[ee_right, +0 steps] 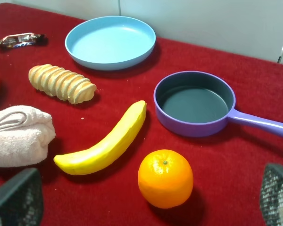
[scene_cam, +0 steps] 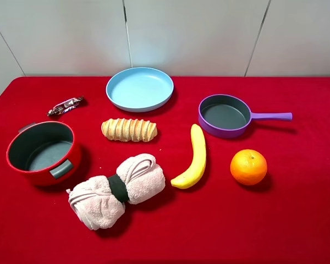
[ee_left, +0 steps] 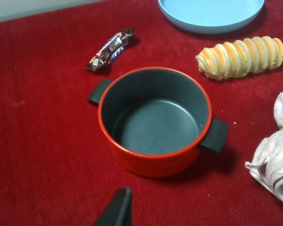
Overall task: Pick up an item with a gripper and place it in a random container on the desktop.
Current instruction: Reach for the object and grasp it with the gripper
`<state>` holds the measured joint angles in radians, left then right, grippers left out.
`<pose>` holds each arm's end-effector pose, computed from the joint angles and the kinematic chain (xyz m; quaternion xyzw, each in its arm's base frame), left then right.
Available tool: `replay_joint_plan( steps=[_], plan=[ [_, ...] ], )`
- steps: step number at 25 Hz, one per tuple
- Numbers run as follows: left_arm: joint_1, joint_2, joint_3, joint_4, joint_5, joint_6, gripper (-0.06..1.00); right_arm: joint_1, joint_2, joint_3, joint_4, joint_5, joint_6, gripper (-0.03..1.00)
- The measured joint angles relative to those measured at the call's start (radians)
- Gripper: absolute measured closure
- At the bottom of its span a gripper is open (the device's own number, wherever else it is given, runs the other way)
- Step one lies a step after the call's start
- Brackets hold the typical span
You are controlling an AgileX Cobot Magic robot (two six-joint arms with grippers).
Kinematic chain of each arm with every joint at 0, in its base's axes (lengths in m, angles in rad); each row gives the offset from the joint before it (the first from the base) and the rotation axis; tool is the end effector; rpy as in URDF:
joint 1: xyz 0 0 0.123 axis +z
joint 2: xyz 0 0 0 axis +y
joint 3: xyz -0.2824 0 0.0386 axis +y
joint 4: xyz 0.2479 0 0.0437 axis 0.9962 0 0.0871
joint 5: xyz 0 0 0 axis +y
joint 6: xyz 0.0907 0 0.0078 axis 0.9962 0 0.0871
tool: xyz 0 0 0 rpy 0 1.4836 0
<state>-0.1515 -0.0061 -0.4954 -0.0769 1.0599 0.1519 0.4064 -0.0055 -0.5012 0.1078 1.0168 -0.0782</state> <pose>-0.0062 -0.0052 0.2761 0.1302 0.8420 -0.0383 0.5221 -0.0073 0.0059 0.2815 -0.2022 0.8138 0.1417 0.5261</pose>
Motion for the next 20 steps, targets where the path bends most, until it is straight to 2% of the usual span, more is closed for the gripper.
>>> replay_joint_plan(
  steps=[20],
  plan=[
    [0.0, 0.0, 0.0, 0.0, 0.0, 0.0, -0.04, 0.0, 0.0, 0.0, 0.0, 0.0, 0.0, 0.27]
  ],
)
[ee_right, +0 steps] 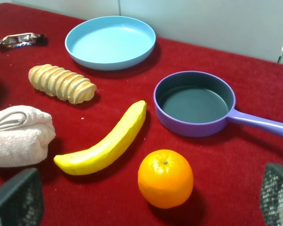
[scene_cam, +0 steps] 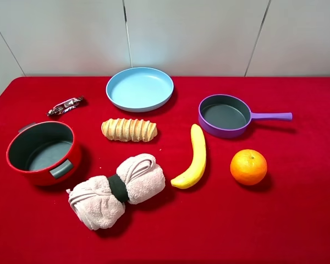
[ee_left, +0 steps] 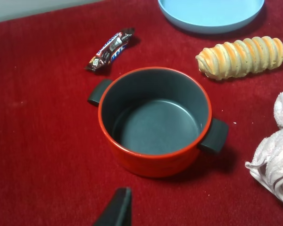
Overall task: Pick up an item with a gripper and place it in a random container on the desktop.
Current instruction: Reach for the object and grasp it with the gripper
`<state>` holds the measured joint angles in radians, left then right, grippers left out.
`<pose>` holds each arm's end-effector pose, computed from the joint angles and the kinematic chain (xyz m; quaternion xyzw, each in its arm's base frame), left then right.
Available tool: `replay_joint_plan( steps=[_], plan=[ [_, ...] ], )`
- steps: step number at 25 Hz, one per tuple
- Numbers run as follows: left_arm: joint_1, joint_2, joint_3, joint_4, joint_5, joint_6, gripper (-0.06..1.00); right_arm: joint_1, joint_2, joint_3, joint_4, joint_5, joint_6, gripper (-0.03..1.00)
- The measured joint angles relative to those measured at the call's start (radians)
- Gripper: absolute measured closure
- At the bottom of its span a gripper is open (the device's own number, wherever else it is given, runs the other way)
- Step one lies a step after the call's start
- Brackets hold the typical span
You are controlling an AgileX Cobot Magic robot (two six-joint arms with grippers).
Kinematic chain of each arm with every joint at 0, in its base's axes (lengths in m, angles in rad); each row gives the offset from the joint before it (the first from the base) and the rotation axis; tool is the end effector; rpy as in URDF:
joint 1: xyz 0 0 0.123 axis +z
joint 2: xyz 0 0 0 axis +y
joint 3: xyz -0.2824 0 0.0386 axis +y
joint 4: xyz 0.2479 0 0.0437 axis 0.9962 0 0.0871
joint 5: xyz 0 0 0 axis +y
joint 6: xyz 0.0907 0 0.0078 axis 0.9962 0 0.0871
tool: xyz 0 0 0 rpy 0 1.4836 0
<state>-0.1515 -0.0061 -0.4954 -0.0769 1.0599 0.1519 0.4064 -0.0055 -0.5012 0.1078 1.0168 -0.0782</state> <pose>-0.0062 -0.0052 0.2761 0.1302 0.8420 -0.0383 0.5221 -0.0073 0.0059 0.2815 -0.2022 0.8138 0.1417 0.5261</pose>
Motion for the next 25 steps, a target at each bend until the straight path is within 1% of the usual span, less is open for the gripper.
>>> replay_joint_plan(
  steps=[25],
  plan=[
    [0.0, 0.0, 0.0, 0.0, 0.0, 0.0, -0.04, 0.0, 0.0, 0.0, 0.0, 0.0, 0.0, 0.27]
  ],
)
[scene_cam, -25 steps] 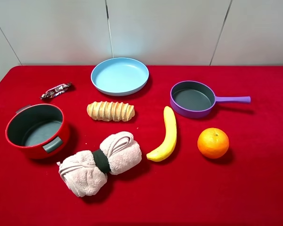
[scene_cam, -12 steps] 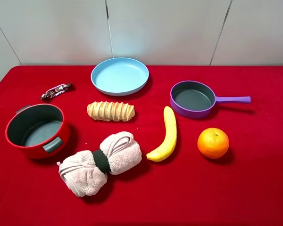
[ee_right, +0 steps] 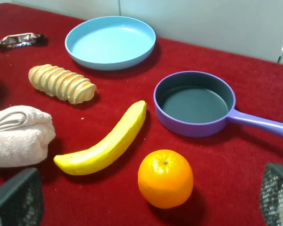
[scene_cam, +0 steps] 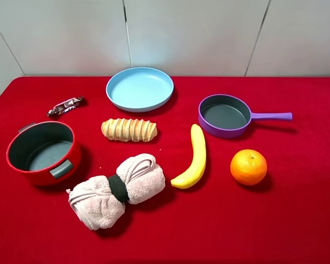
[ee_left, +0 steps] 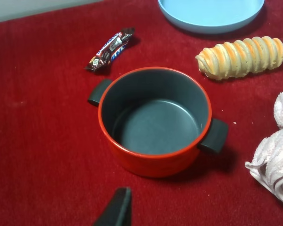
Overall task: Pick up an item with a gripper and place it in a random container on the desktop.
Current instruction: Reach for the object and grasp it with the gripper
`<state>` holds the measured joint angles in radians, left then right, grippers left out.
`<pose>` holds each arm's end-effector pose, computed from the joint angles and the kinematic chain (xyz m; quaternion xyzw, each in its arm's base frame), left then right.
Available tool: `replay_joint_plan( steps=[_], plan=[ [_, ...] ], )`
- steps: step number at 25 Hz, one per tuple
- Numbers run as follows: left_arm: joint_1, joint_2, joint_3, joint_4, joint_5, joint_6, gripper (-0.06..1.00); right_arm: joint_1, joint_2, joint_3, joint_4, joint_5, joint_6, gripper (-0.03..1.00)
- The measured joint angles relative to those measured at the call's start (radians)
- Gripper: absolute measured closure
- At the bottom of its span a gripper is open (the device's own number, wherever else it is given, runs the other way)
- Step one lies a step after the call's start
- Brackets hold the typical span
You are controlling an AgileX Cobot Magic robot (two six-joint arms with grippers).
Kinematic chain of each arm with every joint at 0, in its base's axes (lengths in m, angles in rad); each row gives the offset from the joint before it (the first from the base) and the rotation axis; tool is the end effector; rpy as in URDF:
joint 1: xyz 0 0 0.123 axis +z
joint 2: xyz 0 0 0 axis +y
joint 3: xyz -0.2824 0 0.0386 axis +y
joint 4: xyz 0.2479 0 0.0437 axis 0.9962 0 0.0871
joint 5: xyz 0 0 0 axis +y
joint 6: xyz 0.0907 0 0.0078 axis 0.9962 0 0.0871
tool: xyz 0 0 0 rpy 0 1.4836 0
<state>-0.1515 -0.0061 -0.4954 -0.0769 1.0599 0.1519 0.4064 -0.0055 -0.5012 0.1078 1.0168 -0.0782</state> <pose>-0.0062 -0.0052 0.2761 0.1302 0.8420 -0.0383 0.5221 -0.0073 0.0059 0.2815 -0.2022 0.8138 0.1417 0.5261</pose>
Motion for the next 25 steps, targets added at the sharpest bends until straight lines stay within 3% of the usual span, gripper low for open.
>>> replay_joint_plan(
  steps=[12, 25],
  plan=[
    [0.0, 0.0, 0.0, 0.0, 0.0, 0.0, -0.04, 0.0, 0.016, -0.001, 0.0, 0.0, 0.0, 0.27],
    [0.0, 0.0, 0.0, 0.0, 0.0, 0.0, -0.04, 0.0, 0.33, -0.115, 0.0, -0.024, -0.005, 0.27]
  ],
)
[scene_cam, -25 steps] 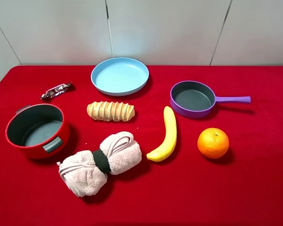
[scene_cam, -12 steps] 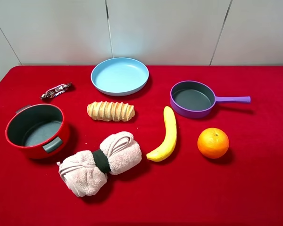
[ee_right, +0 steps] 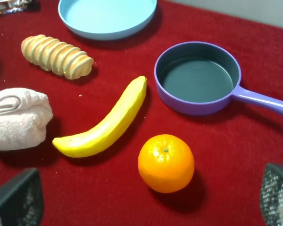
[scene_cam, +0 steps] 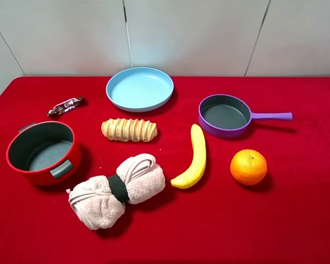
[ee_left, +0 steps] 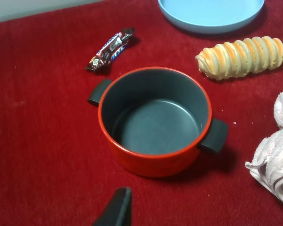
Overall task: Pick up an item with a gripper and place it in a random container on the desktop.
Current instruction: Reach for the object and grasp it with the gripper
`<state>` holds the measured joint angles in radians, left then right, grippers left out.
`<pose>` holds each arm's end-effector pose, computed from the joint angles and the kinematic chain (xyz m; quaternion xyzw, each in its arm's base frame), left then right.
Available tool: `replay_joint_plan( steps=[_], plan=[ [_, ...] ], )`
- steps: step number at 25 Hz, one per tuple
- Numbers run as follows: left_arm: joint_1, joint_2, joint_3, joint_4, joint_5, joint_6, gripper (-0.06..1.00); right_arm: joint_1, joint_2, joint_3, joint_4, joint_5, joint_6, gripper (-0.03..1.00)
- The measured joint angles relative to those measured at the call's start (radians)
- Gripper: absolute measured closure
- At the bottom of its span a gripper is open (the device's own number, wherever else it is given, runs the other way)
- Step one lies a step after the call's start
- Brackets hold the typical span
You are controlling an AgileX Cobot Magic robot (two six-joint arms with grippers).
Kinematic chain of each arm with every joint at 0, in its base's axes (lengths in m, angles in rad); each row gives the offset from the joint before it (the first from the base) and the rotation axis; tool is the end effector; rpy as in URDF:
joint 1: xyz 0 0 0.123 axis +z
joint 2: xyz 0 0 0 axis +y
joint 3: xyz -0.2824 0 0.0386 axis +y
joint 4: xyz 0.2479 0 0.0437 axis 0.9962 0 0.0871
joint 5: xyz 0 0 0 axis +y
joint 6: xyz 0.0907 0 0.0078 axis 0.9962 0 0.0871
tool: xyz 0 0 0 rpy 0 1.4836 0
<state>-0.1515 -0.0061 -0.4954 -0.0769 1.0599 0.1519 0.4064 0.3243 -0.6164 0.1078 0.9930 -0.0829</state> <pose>-0.0062 -0.0052 0.2761 0.1302 0.8420 -0.0383 0.5221 0.0368 0.0248 0.3107 -0.2095 0.8613 0.1270 0.4452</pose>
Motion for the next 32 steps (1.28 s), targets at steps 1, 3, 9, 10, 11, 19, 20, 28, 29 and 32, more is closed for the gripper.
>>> replay_joint_plan(
  steps=[1, 3, 9, 10, 11, 19, 20, 28, 29, 32],
  plan=[
    [0.0, 0.0, 0.0, 0.0, 0.0, 0.0, -0.04, 0.0, 0.021, -0.009, 0.0, -0.007, -0.004, 0.27],
    [0.0, 0.0, 0.0, 0.0, 0.0, 0.0, -0.04, 0.0, 0.063, -0.03, 0.001, -0.013, -0.017, 0.27],
    [0.0, 0.0, 0.0, 0.0, 0.0, 0.0, -0.04, 0.0, 0.214, -0.117, 0.001, -0.036, -0.067, 0.27],
    [0.0, 0.0, 0.0, 0.0, 0.0, 0.0, -0.04, 0.0, 0.242, -0.132, 0.001, -0.043, -0.076, 0.27],
    [0.0, 0.0, 0.0, 0.0, 0.0, 0.0, -0.04, 0.0, 0.269, -0.147, 0.001, -0.051, -0.087, 0.27],
    [0.0, 0.0, 0.0, 0.0, 0.0, 0.0, -0.04, 0.0, 0.465, -0.248, 0.001, -0.076, -0.156, 0.27],
    [0.0, 0.0, 0.0, 0.0, 0.0, 0.0, -0.04, 0.0, 0.487, -0.259, 0.003, -0.077, -0.17, 0.27],
    [0.0, 0.0, 0.0, 0.0, 0.0, 0.0, -0.04, 0.047, 0.708, -0.379, 0.015, -0.099, -0.279, 0.27],
    [0.0, 0.0, 0.0, 0.0, 0.0, 0.0, -0.04, 0.059, 0.736, -0.398, 0.015, -0.106, -0.286, 0.27],
    [0.0, 0.0, 0.0, 0.0, 0.0, 0.0, -0.04, 0.098, 0.818, -0.453, 0.014, -0.114, -0.295, 0.27]
  ],
)
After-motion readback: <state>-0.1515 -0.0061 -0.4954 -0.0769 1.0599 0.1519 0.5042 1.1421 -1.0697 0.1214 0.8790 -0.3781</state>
